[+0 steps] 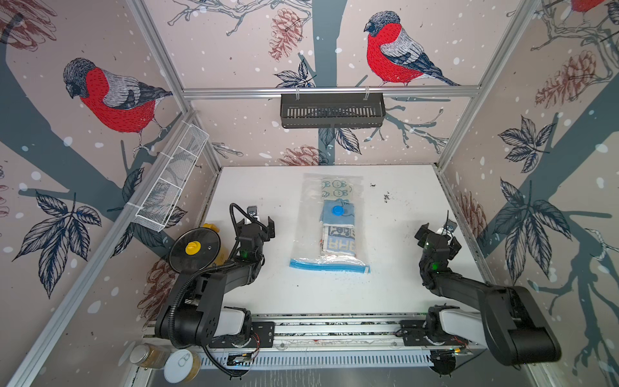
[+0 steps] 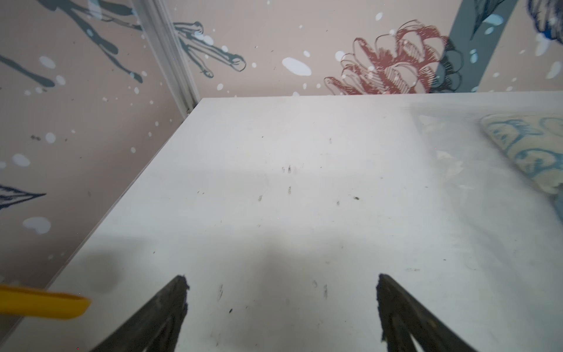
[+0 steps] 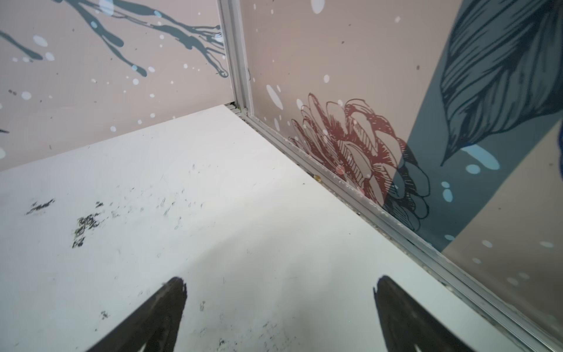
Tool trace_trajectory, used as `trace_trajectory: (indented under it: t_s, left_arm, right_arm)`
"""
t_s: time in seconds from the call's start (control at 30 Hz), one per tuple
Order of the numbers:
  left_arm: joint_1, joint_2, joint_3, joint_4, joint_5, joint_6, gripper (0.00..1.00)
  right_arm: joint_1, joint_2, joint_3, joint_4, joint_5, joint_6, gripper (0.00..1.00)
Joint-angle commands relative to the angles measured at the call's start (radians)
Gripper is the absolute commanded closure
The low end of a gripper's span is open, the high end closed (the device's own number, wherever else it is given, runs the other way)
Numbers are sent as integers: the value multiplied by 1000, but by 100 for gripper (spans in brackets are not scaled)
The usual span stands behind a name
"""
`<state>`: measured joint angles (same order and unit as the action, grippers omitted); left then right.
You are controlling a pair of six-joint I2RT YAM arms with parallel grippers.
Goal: Place the folded towel into the vacuum bag
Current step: Reset both arms
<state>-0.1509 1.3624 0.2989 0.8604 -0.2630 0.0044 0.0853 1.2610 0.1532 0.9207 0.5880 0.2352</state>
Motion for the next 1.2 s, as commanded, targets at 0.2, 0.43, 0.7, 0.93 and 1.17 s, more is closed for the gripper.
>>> trace_trajectory:
  t_s: [0.2,0.43,0.7,0.93,1.17]
  left_arm:
    - [132,136,-19,266,260,10,4]
    - [155,137,-16,250,302,-1,4]
    - [154,129,-15,241,301,-4,3]
    - [154,130,-14,238,301,-4,3]
    - [154,130,-14,239,301,-4,3]
  right_arm:
    - [-46,208,15,367,-336,-139,3]
    - [-54,253,60,341,-338,-134,1]
    - [-49,241,74,295,-333,-136,1]
    - [-59,257,92,273,-355,-129,0]
    - [-58,240,75,288,-355,-133,1]
